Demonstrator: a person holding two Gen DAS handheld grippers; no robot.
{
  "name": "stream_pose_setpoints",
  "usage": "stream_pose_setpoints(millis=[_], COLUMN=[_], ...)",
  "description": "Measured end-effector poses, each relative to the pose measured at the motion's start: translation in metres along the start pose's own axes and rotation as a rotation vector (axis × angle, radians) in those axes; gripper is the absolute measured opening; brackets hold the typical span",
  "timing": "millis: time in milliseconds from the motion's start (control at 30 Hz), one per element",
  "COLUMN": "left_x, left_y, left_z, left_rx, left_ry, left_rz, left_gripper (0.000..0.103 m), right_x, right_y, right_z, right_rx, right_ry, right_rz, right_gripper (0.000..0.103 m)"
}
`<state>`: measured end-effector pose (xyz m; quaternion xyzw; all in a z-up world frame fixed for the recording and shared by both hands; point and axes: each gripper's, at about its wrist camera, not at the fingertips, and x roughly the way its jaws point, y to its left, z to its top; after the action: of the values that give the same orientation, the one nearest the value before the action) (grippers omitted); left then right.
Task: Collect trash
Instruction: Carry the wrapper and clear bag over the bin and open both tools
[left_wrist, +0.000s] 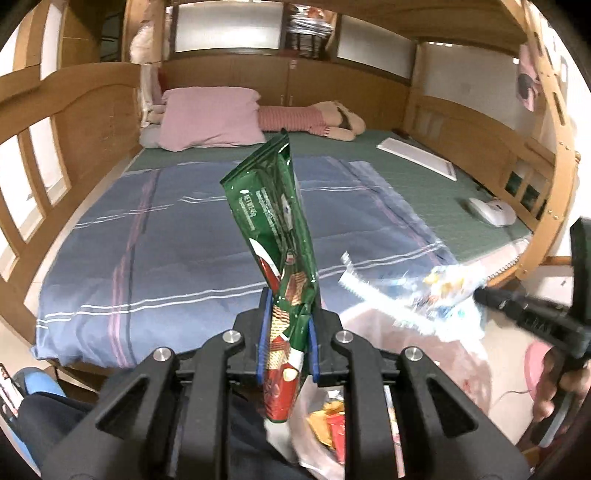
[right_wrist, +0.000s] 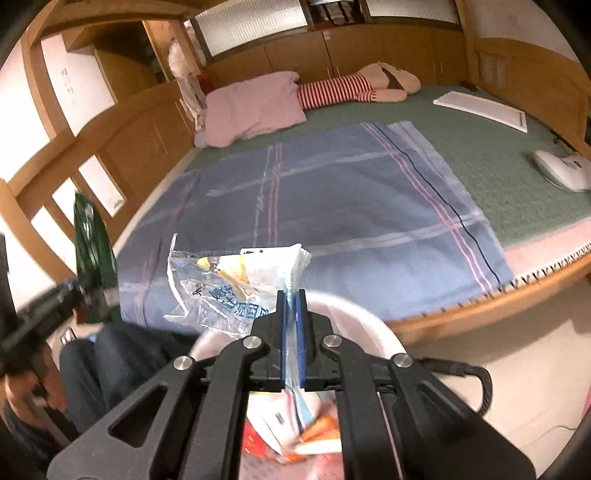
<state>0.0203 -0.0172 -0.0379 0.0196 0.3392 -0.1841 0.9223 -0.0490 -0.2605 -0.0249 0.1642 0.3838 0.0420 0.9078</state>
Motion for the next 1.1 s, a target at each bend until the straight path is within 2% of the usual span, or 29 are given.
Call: stream_pose_setpoints(millis=[67,200,233,267,333,433,500,600,733,800,867,933,1000,1033,1100], left_x=[-0.001,0.001,0.004,0.006,0.012,0.021,0.029,0.037,0.047,0.051,0.053,0.053,0.051,0.049,0.047], left_y=[-0.008,-0.027,-0.03,-0.032,-0.037,-0.049,-0.061,-0.078,-0.098,-0.104,-0.105,-0.103,-0.097,-0.094,-0.09], left_z=[-0.002,-0.009,-0.011,-0.013,-0.017,-0.026,-0.034,-0.045,-0.061,-0.065,-0.068,-0.068,-0.066,-0.065,-0.063], left_rx=[0.012,0.043,0.045,0.048,0.055,0.072,0.101,0.15,0.199,0.213,0.216,0.207,0.194,0.182,0.164], left_ry=[0.004,0.031,0.045,0.059,0.086,0.139,0.175,0.221,0.269,0.287,0.291,0.287,0.271,0.257,0.242], left_rz=[-0.053,-0.087,-0.098,-0.109,-0.129,-0.177,-0.21,-0.28,-0.392,-0.407,-0.4,-0.396,-0.392,-0.391,-0.379], left_gripper=[0.018,0.018,0.018,0.018,0.018,0.018,0.018,0.018,0.021,0.025,0.031,0.059,0.076,0.083,0.09], right_x=[0.001,0.004,0.001,0.0,-0.013,-0.035,-0.048,-0.075,-0.083,-0.085,-0.084,-0.084,-0.083,-0.083,-0.081], right_y=[-0.007,-0.01,-0.013,-0.014,-0.02,-0.031,-0.039,-0.05,-0.054,-0.054,-0.052,-0.049,-0.047,-0.046,-0.045], right_z=[-0.014,-0.031,-0.034,-0.036,-0.034,-0.028,-0.025,-0.022,-0.018,-0.017,-0.016,-0.015,-0.016,-0.016,-0.015], right_rx=[0.004,-0.013,-0.007,0.0,0.019,0.077,0.123,0.185,0.191,0.184,0.176,0.177,0.179,0.181,0.18], right_ry=[0.046,0.099,0.098,0.089,0.025,-0.07,-0.126,-0.242,-0.274,-0.281,-0.281,-0.28,-0.283,-0.288,-0.293], right_rz=[0.022,0.022,0.031,0.028,0.002,-0.022,-0.031,-0.017,-0.021,-0.031,-0.036,-0.034,-0.034,-0.036,-0.04], right_gripper=[0.006,0.008,0.019,0.038,0.062,0.066,0.072,0.078,0.082,0.082,0.082,0.082,0.084,0.088,0.091])
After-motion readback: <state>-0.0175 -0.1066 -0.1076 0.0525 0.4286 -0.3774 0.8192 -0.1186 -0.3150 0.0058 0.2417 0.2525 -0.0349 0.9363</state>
